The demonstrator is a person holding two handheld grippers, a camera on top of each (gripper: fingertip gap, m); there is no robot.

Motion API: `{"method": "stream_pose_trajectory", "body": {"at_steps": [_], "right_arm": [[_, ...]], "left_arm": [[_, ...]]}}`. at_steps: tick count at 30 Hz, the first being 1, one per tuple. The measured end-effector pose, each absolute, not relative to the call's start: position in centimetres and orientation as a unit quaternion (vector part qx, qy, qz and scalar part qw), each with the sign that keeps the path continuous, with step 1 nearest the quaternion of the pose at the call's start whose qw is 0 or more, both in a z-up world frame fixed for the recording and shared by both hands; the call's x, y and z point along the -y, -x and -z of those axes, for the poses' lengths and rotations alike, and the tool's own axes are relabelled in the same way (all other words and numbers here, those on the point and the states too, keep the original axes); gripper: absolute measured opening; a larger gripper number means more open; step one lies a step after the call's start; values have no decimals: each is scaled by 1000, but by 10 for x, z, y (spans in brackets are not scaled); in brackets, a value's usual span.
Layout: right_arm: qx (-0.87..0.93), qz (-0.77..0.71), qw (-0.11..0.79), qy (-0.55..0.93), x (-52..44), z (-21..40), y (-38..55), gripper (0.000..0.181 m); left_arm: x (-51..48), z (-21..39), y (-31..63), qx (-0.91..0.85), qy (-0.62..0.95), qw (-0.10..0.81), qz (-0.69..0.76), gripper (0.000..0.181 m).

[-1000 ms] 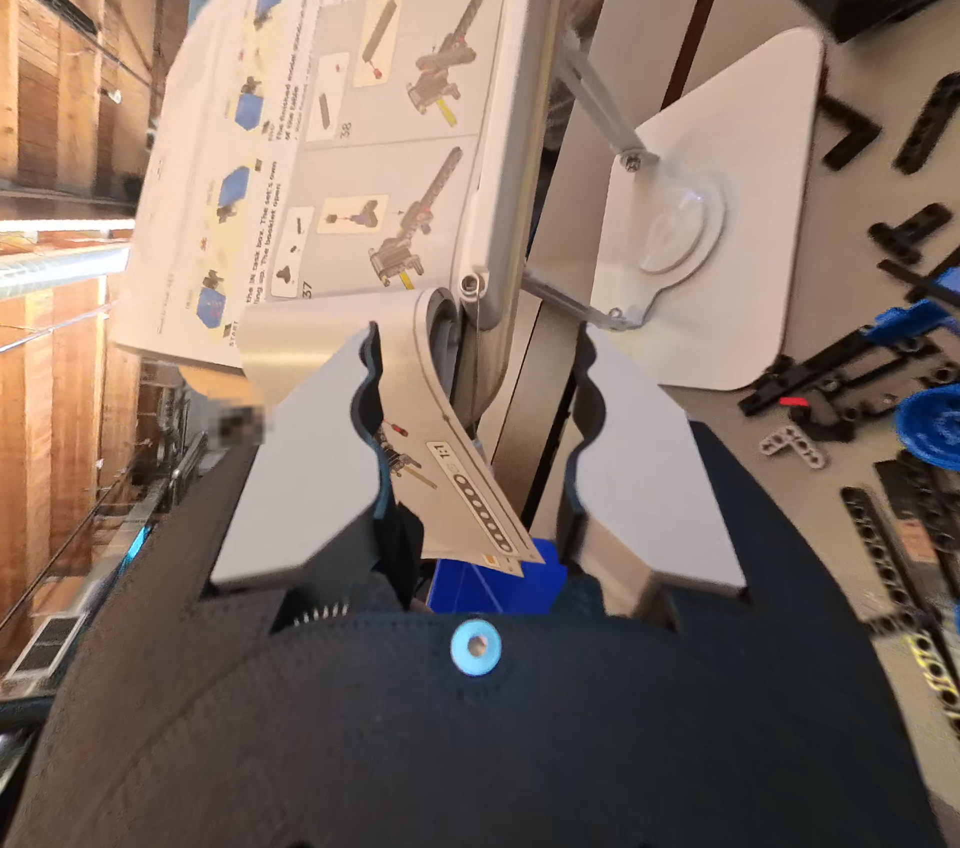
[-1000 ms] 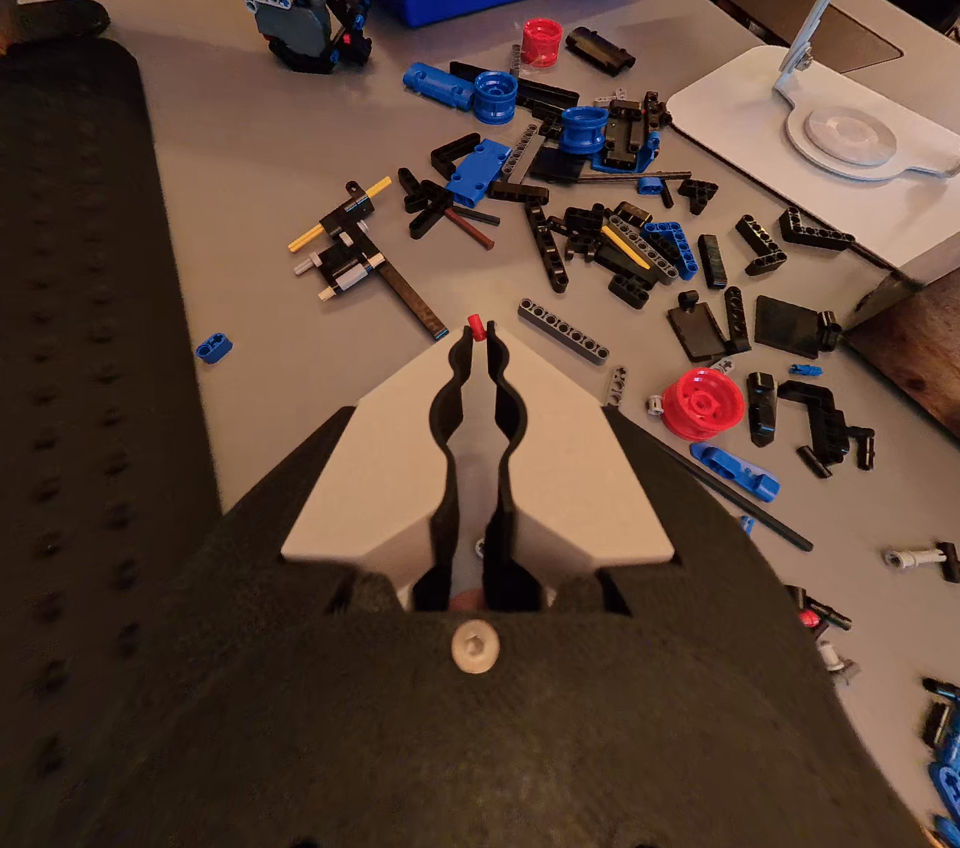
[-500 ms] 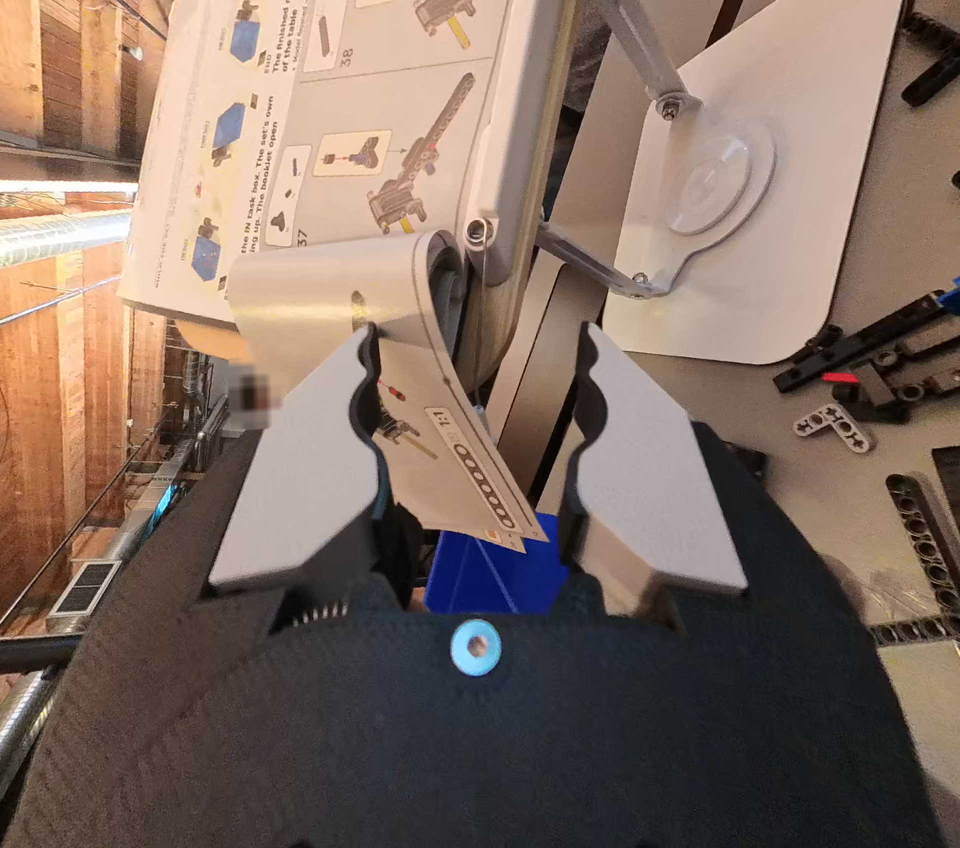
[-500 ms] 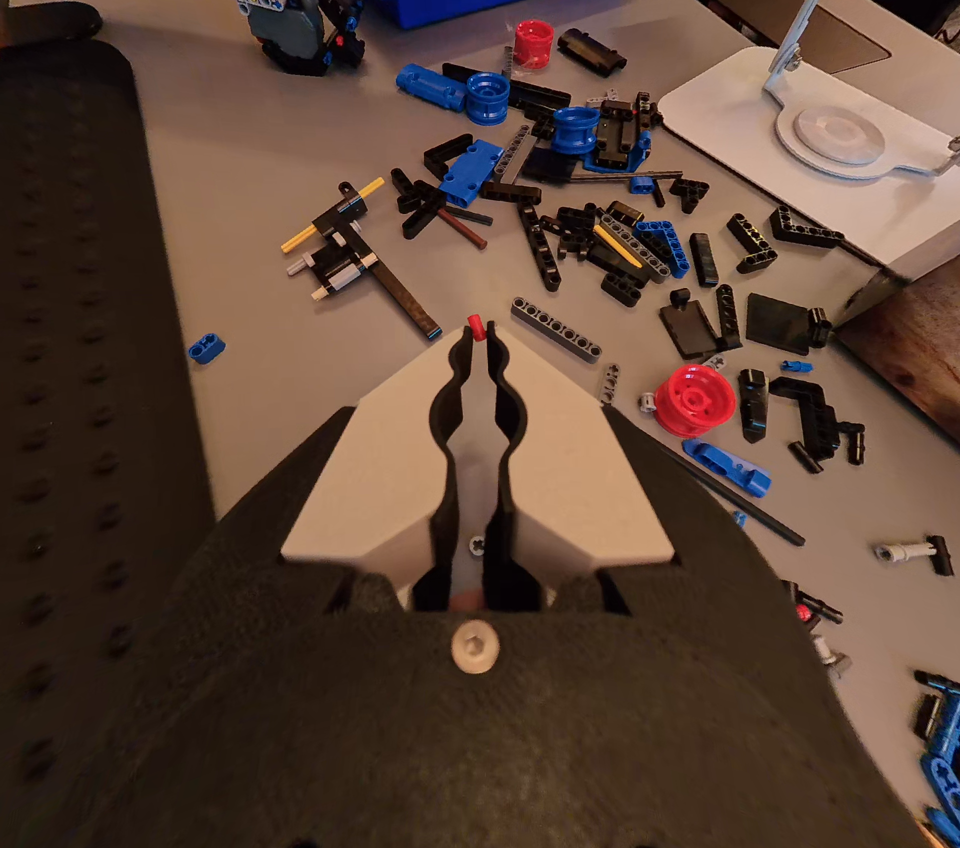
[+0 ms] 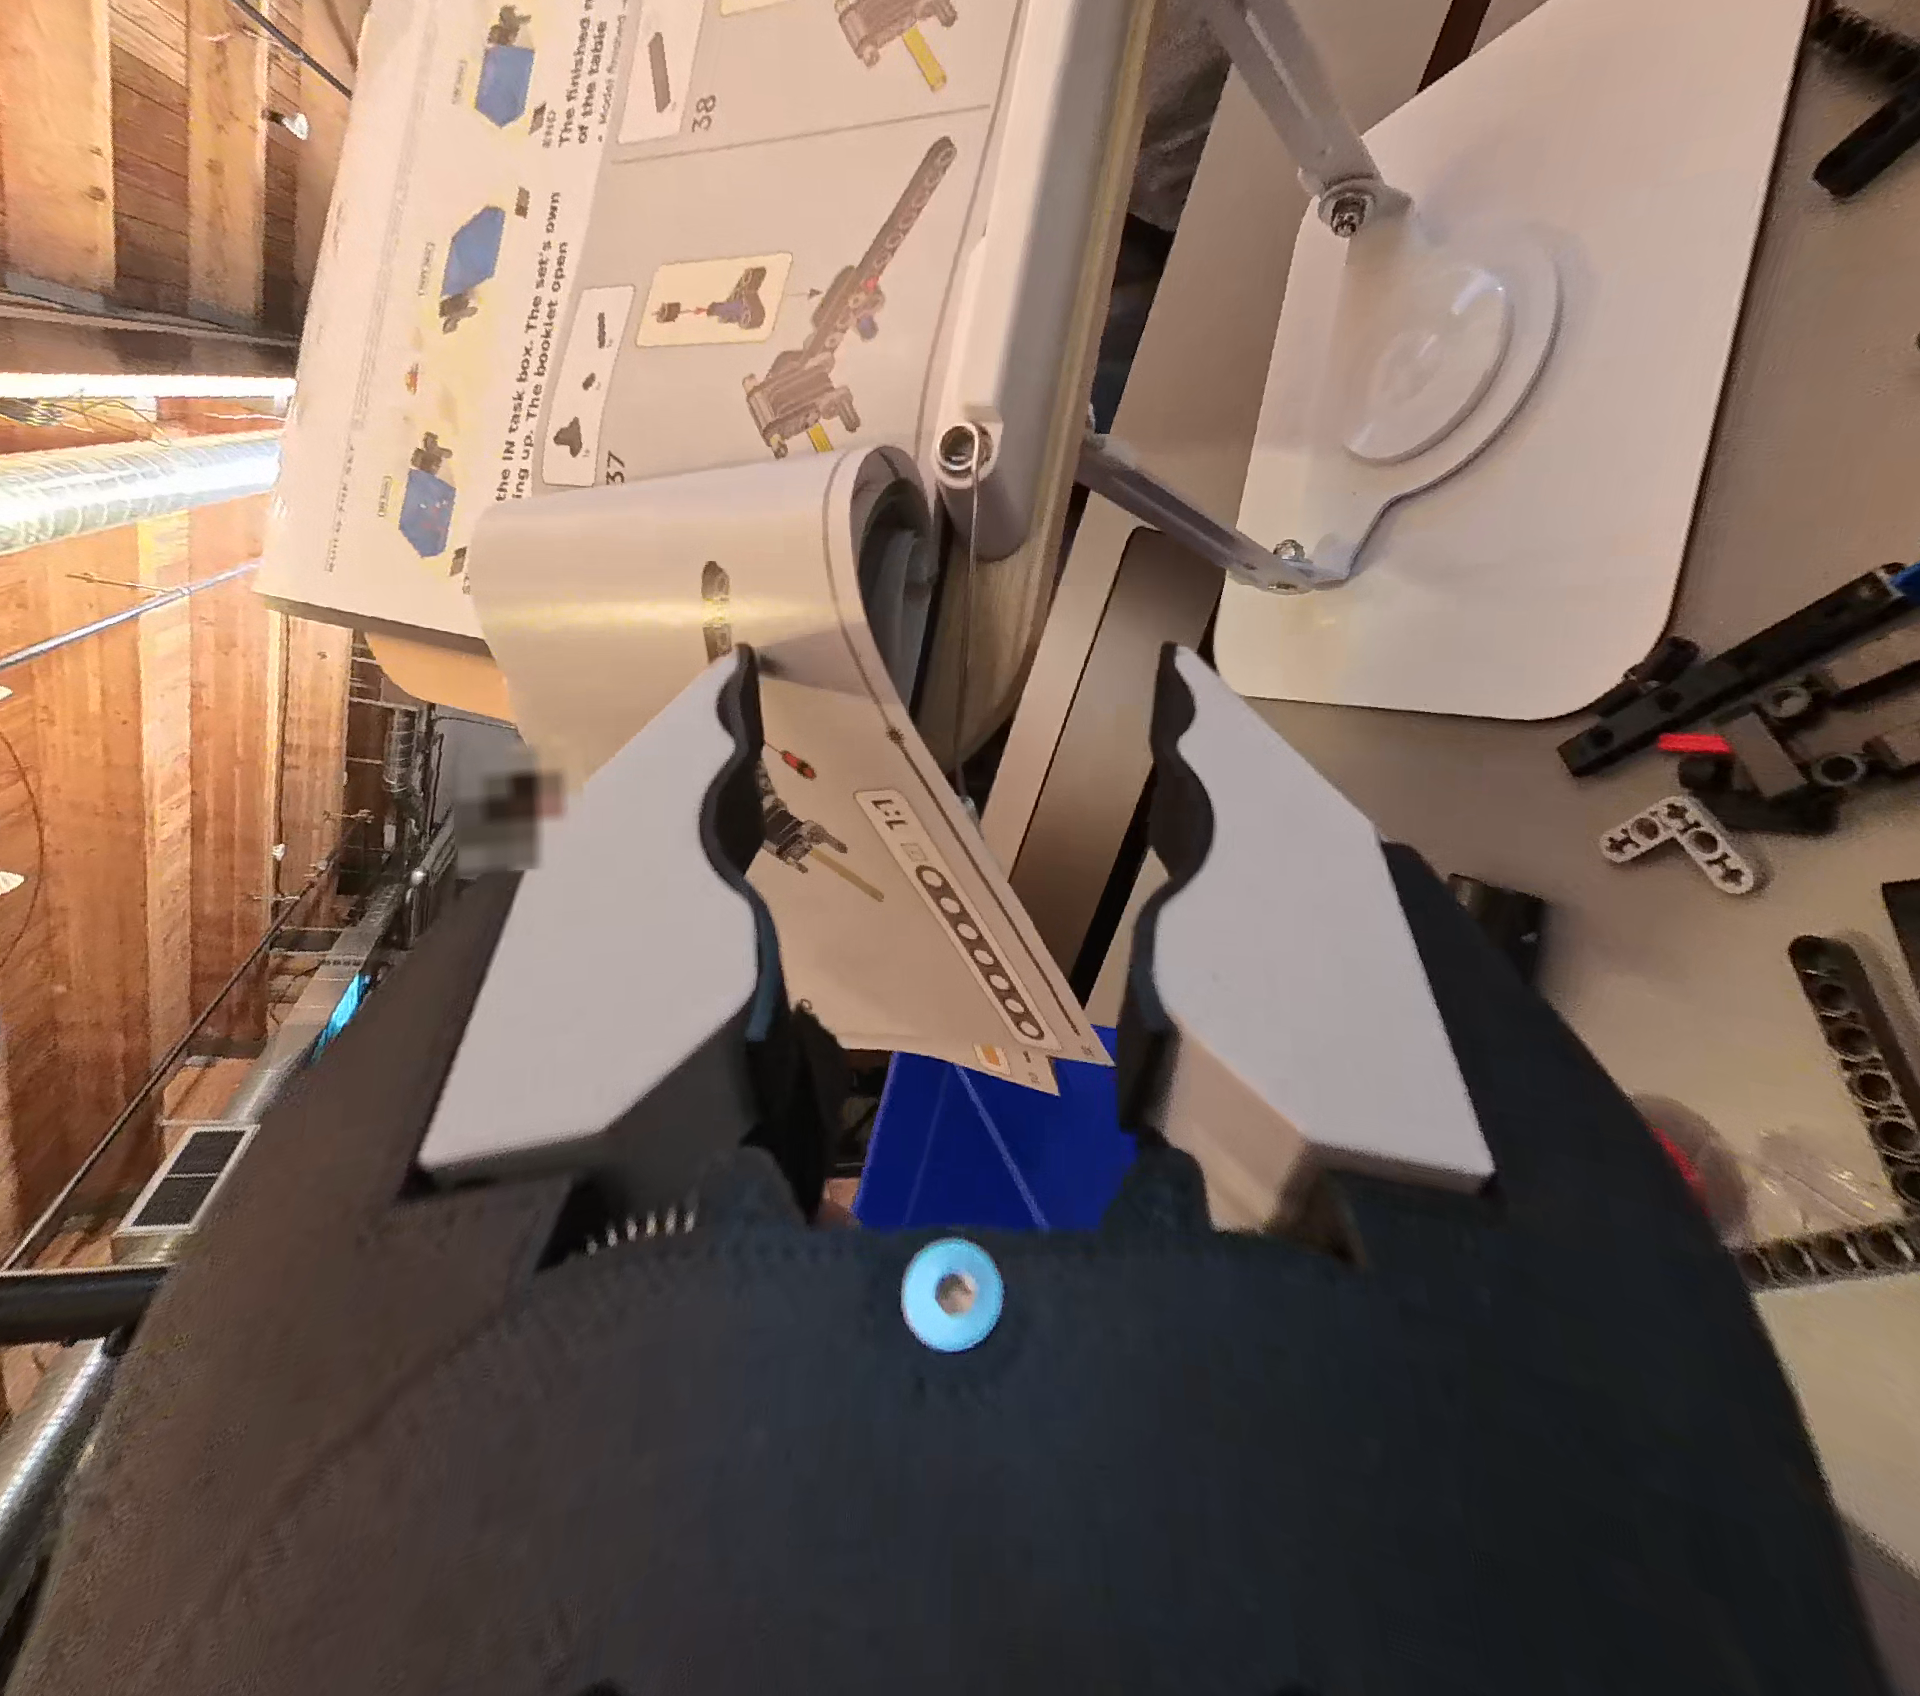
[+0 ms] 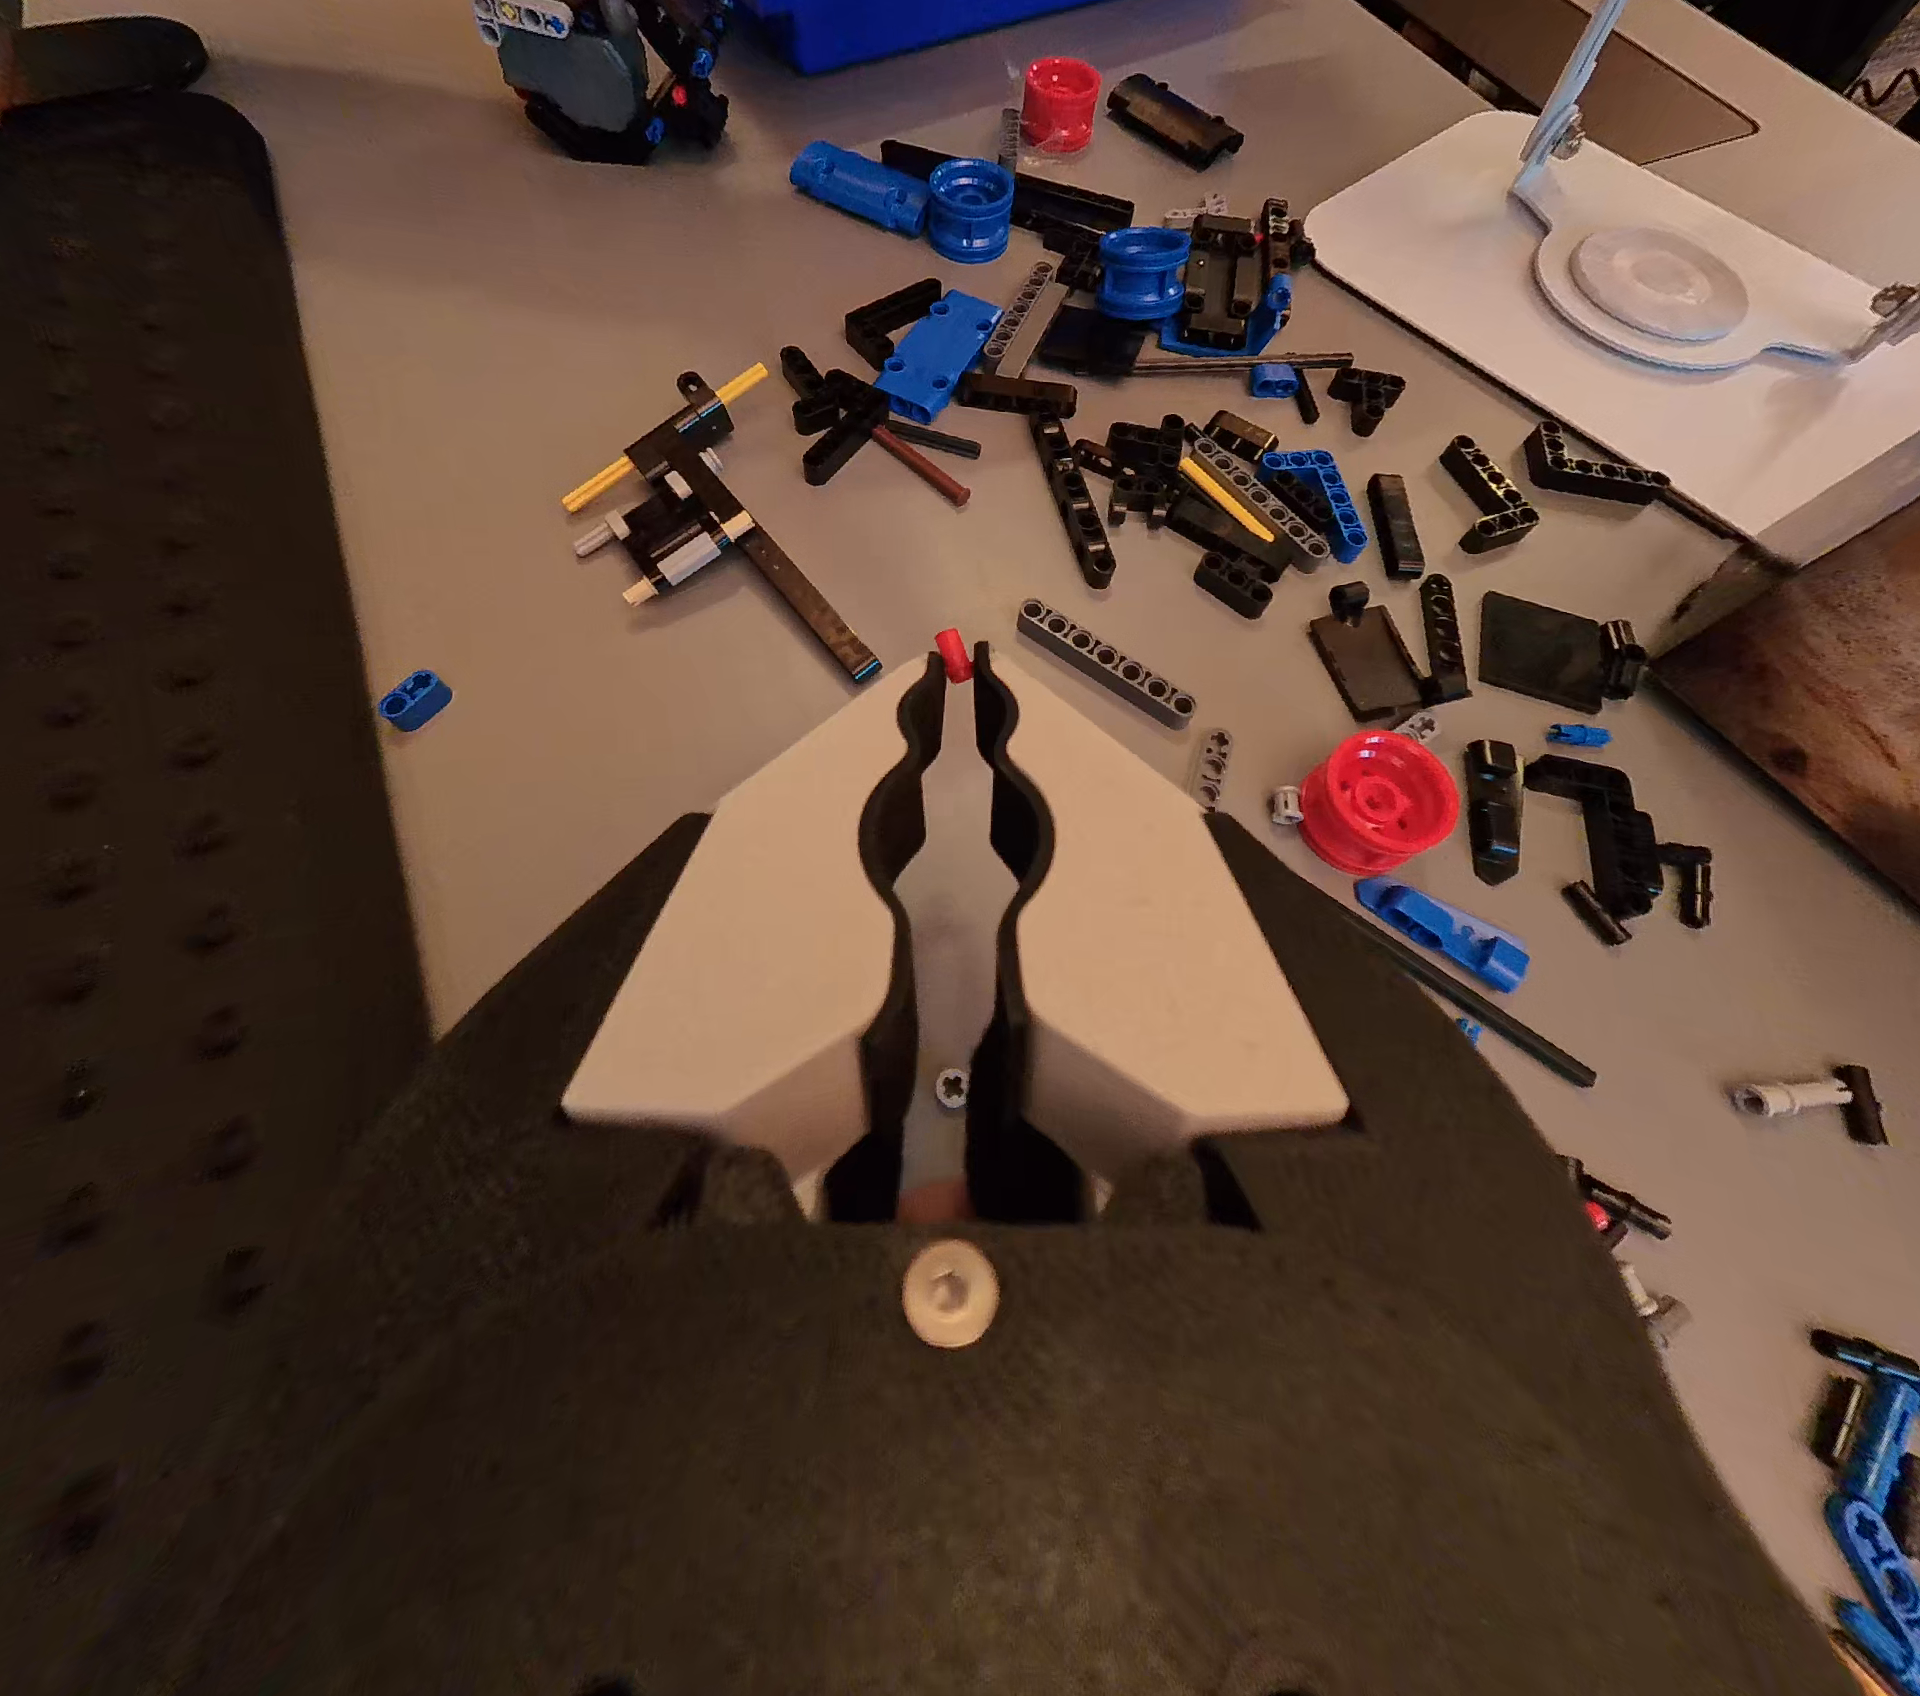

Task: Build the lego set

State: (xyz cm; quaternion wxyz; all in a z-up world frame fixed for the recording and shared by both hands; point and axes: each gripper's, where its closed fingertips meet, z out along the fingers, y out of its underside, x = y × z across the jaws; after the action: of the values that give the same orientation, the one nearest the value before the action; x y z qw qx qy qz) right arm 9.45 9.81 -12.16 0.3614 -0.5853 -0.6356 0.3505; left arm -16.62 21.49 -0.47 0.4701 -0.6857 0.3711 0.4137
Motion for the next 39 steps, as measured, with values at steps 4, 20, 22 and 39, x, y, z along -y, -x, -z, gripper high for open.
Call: {"method": "stream_pose_trajectory", "body": {"at_steps": [4, 20, 22, 39], "right_arm": [[636, -351, 361, 585, -98, 121, -95, 4], [637, -350, 363, 583, -98, 121, -95, 4], [637, -350, 363, 583, -98, 121, -95, 4], [637, -351, 366, 580, -97, 119, -96, 4]], "left_arm": [[-213, 1, 165, -369, 683, 475, -414, 74], [-210, 3, 174, -366, 687, 468, -419, 74], [-211, 4, 174, -366, 689, 467, -416, 74], [-209, 10, 178, -361, 690, 458, -429, 77]]}}
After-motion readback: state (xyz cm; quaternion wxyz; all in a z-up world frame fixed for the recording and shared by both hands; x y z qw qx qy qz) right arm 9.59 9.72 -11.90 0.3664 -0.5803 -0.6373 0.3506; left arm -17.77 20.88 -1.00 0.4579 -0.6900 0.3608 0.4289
